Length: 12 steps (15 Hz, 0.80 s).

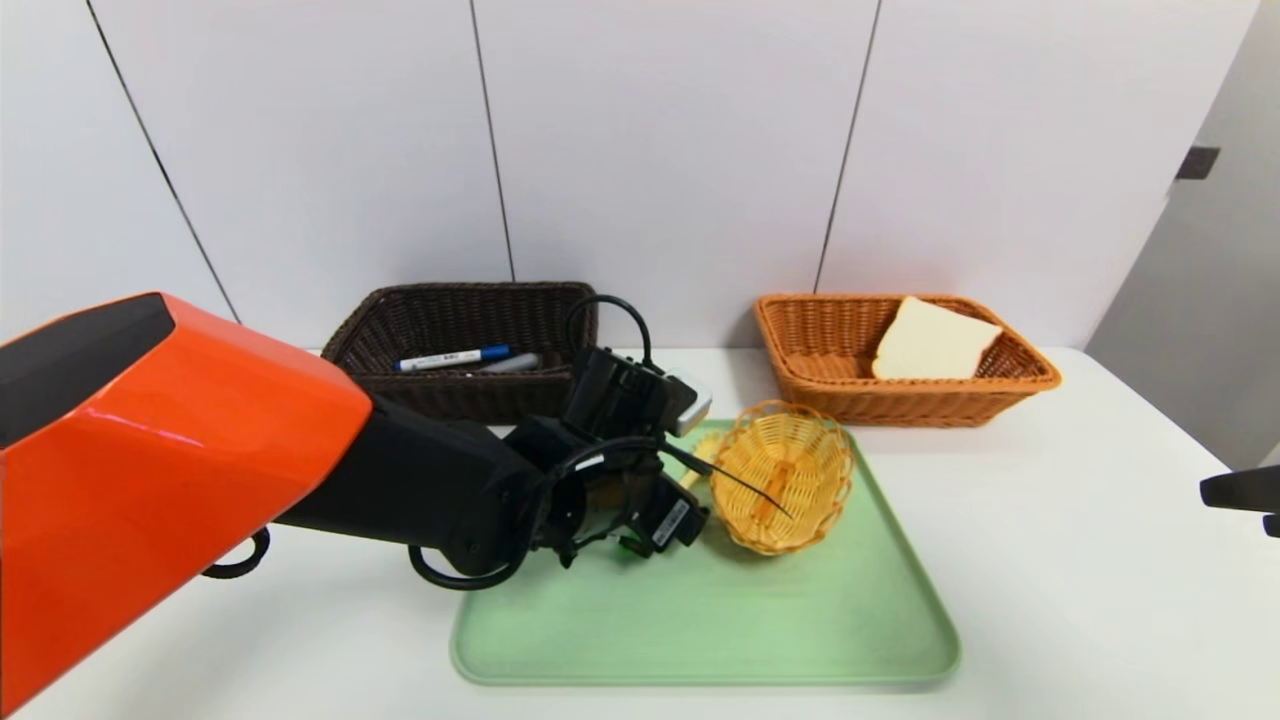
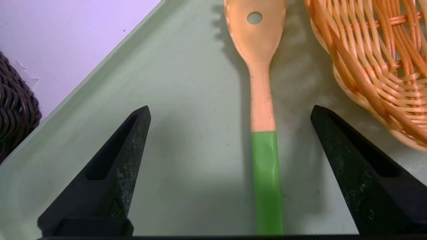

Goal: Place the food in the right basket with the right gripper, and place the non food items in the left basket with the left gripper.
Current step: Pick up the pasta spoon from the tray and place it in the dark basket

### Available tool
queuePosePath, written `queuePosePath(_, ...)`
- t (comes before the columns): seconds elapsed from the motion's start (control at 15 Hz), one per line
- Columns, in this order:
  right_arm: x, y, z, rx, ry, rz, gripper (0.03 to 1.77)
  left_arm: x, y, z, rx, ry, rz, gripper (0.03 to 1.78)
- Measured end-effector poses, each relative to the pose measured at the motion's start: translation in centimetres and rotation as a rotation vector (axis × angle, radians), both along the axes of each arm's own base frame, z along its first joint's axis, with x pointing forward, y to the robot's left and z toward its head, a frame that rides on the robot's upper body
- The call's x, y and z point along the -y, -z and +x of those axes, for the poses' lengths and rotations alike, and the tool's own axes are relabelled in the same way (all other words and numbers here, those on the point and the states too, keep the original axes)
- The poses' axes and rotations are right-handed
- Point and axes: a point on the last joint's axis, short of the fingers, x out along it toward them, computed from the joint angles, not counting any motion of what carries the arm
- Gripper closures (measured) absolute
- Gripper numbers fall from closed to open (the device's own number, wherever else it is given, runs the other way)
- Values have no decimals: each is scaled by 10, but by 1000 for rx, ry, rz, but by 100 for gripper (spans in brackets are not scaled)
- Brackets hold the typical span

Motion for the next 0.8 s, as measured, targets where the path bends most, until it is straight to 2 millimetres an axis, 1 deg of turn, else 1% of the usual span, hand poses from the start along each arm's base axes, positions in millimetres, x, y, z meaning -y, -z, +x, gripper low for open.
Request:
queuePosePath(0.13, 0, 0, 0, 1, 0, 0, 10, 0, 1, 0, -1, 0, 3, 12)
queuePosePath(0.33, 0, 0, 0, 0, 0, 1, 10, 0, 2, 0, -6, 1, 8, 57)
queuePosePath(0.4, 0, 0, 0, -1, 1, 1, 10, 0, 3, 0, -7, 0, 8, 70)
queuePosePath(0.67, 0, 0, 0, 0, 1, 1, 10, 0, 3, 0, -9, 1, 11, 107)
queuePosePath(0.73, 0, 0, 0, 1, 1, 1, 10, -1, 3, 0, -11, 1, 14, 146)
queuePosePath(0.8, 0, 0, -1, 1, 1, 1, 10, -1, 3, 0, -11, 1, 14, 168)
